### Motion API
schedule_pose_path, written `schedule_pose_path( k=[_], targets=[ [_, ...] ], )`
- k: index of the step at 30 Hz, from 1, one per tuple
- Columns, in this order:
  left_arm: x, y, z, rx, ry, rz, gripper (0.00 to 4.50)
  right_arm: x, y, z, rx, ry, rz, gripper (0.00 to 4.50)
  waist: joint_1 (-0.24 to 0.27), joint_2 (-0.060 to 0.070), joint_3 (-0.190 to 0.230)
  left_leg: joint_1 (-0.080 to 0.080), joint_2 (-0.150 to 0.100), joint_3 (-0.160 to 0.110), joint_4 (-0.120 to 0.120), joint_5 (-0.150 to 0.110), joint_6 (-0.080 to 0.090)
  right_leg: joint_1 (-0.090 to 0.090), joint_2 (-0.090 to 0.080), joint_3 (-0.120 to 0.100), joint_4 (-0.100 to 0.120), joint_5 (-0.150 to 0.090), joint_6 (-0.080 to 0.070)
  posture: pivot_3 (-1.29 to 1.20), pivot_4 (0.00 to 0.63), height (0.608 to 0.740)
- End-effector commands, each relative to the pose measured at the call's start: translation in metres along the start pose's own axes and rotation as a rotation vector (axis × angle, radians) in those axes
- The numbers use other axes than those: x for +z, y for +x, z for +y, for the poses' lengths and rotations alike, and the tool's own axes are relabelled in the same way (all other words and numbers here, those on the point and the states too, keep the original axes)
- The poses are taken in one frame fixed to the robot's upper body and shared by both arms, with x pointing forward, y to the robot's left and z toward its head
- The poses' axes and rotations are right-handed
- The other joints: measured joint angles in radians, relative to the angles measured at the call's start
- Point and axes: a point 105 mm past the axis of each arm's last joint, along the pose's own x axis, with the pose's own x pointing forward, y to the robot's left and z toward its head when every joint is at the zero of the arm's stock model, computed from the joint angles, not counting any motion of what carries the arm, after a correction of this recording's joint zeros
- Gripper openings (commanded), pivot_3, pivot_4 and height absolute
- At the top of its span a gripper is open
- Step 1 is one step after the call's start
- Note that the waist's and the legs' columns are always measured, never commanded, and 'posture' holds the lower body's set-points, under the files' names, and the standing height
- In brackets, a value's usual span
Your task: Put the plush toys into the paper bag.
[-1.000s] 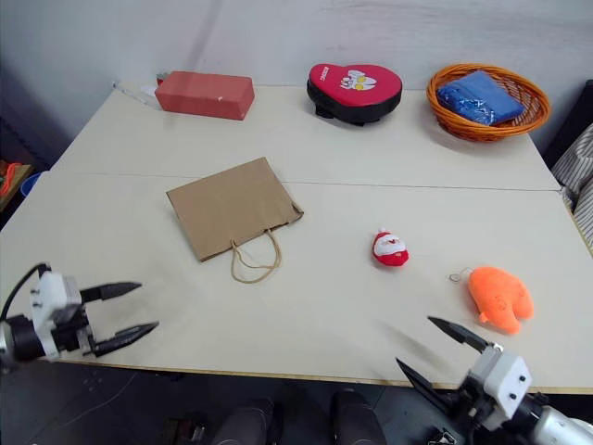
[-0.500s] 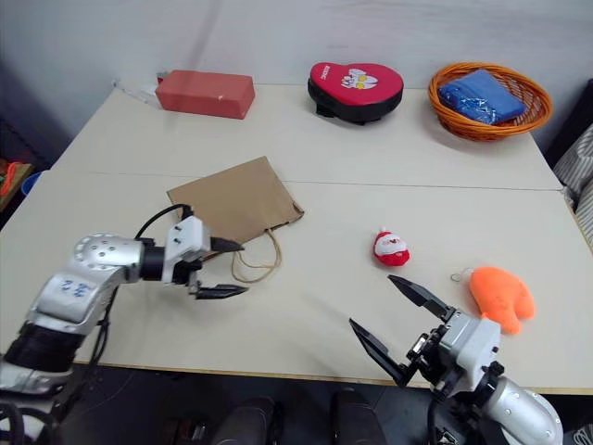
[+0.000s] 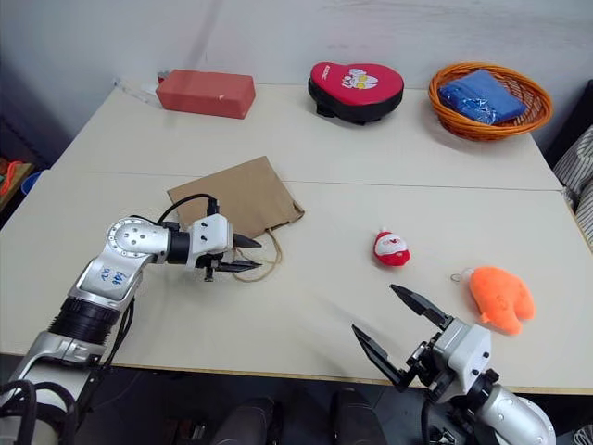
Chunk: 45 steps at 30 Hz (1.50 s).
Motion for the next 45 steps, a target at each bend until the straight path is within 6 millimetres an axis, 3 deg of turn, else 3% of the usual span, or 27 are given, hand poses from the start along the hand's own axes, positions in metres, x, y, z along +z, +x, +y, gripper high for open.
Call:
schedule_pose_path(
  k=[1, 4, 8, 11, 18, 22, 27, 35, 41, 45],
  targets=[
    [0.009, 0.003, 0.002, -0.025, 0.017, -0.037, 0.79, 0.000, -0.006, 0.002, -0.012, -0.009, -0.002, 4.50, 0.000, 0.000, 0.000, 0.000, 0.000, 0.000, 0.000, 0.000, 0.000, 0.000, 0.000, 0.000, 0.000, 0.000, 0.000, 0.00, 0.150, 0.740],
    [0.033, 0.005, 0.005, -0.082, 0.004, -0.154, 0.03, -0.001, -0.012, 0.003, -0.013, -0.001, 0.016, 4.50, 0.000, 0.000, 0.000, 0.000, 0.000, 0.000, 0.001, 0.000, 0.000, 0.000, 0.000, 0.000, 0.000, 0.000, 0.000, 0.00, 0.150, 0.740],
    [0.097, -0.008, 0.003, -0.244, -0.003, -0.470, 0.03, 0.011, -0.009, 0.008, 0.032, 0.056, 0.013, 4.50, 0.006, 0.000, 0.000, -0.001, 0.000, 0.000, 0.005, -0.001, 0.001, 0.001, 0.000, 0.000, 0.001, 0.000, 0.000, 0.00, 0.150, 0.740],
    [0.120, -0.014, 0.000, -0.332, -0.023, -0.547, 0.00, 0.018, 0.005, 0.006, 0.054, 0.062, 0.012, 3.91, 0.000, 0.000, 0.000, -0.002, 0.000, -0.001, 0.007, -0.001, 0.001, 0.001, 0.000, -0.001, 0.000, 0.000, 0.000, 0.00, 0.150, 0.740],
    [0.149, -0.013, -0.019, -0.442, -0.008, -0.606, 0.00, 0.022, 0.057, -0.005, 0.089, 0.057, 0.014, 1.43, -0.010, 0.000, 0.000, 0.000, 0.000, -0.002, 0.007, -0.001, 0.000, 0.001, 0.001, 0.000, 0.003, 0.000, 0.000, 0.00, 0.150, 0.740],
    [0.159, -0.009, -0.019, -0.423, -0.005, -0.638, 0.00, 0.001, 0.090, -0.002, 0.152, 0.038, 0.075, 0.09, -0.008, -0.001, 0.000, -0.001, -0.001, -0.003, 0.008, -0.001, 0.000, 0.001, 0.001, 0.000, 0.002, 0.000, 0.000, 0.00, 0.150, 0.740],
    [0.162, -0.008, -0.020, -0.406, -0.014, -0.650, 0.00, -0.014, 0.119, 0.001, 0.187, 0.022, 0.106, 0.03, -0.009, -0.001, 0.001, -0.003, -0.001, -0.003, 0.008, -0.001, 0.000, -0.001, 0.000, 0.000, 0.002, 0.000, 0.000, 0.00, 0.150, 0.740],
    [0.162, -0.008, -0.025, -0.414, -0.035, -0.652, 0.00, -0.035, 0.147, 0.006, 0.262, -0.003, 0.153, 0.03, -0.012, -0.001, 0.001, -0.003, -0.001, -0.003, 0.008, -0.001, 0.000, -0.003, 0.001, 0.000, 0.002, 0.000, 0.000, 0.00, 0.150, 0.740],
    [0.165, -0.010, -0.020, -0.383, -0.035, -0.671, 0.00, -0.060, 0.159, -0.004, 0.249, 0.009, 0.227, 0.03, -0.012, -0.001, 0.001, -0.004, -0.001, -0.003, 0.008, -0.001, 0.000, -0.003, 0.001, 0.000, 0.002, 0.000, 0.000, 0.00, 0.150, 0.740],
    [0.167, -0.023, -0.006, -0.289, -0.034, -0.691, 0.00, -0.079, 0.153, -0.006, 0.260, -0.003, 0.279, 0.03, -0.013, -0.001, 0.001, -0.004, -0.001, -0.002, 0.008, -0.001, 0.000, -0.003, 0.000, 0.000, 0.002, 0.000, 0.000, 0.00, 0.150, 0.740]
  ],
)
